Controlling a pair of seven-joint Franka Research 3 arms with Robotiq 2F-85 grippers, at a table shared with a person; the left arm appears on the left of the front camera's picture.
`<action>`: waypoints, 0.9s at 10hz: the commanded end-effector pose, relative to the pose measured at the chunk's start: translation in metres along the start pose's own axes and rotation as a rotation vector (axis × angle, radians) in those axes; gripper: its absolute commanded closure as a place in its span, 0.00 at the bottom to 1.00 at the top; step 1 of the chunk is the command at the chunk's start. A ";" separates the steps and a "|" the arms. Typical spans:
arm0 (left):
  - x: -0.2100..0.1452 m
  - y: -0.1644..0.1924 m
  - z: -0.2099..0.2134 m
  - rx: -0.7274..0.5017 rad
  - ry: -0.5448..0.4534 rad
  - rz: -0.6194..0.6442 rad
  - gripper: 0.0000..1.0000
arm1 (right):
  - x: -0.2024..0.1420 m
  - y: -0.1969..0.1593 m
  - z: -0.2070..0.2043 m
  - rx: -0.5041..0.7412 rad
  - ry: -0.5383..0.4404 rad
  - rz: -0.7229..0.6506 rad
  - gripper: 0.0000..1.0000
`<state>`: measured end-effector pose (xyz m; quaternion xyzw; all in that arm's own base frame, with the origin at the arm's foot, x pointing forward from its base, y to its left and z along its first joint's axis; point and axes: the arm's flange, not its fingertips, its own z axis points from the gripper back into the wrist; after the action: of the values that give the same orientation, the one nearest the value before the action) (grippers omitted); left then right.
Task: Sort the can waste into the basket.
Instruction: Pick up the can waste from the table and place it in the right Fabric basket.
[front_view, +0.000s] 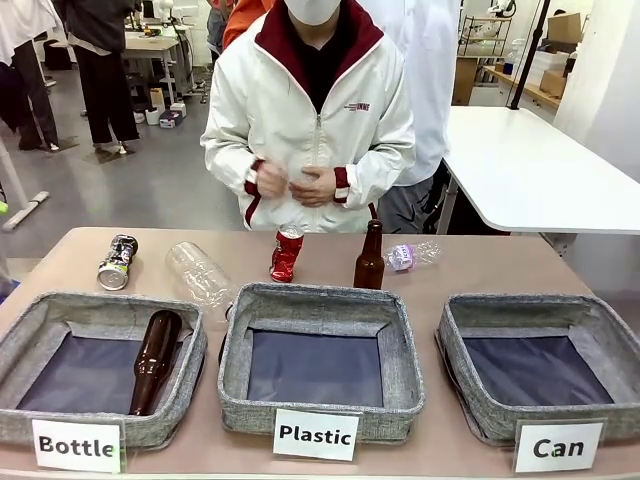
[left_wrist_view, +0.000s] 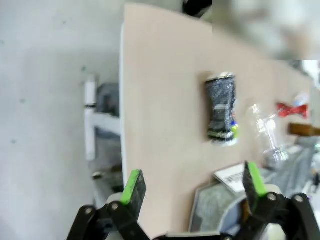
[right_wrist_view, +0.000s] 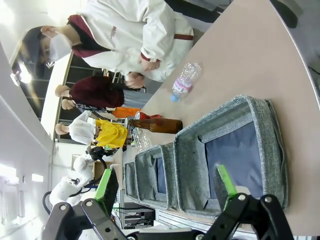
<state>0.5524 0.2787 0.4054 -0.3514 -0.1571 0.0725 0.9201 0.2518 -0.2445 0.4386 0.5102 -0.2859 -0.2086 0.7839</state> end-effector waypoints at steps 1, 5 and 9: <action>-0.013 0.002 -0.010 -0.084 -0.077 -0.056 0.00 | 0.002 0.000 0.000 0.025 -0.014 0.027 0.00; -0.015 -0.075 -0.052 0.135 -0.003 -0.173 0.00 | 0.002 0.000 0.000 0.025 -0.014 0.027 0.00; -0.001 -0.210 -0.176 0.526 0.126 -0.366 0.00 | 0.002 0.000 0.000 0.025 -0.014 0.027 0.00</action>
<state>0.6034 0.0211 0.4344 -0.1224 -0.1741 -0.0778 0.9740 0.2519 -0.2448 0.4393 0.5098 -0.2864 -0.2081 0.7841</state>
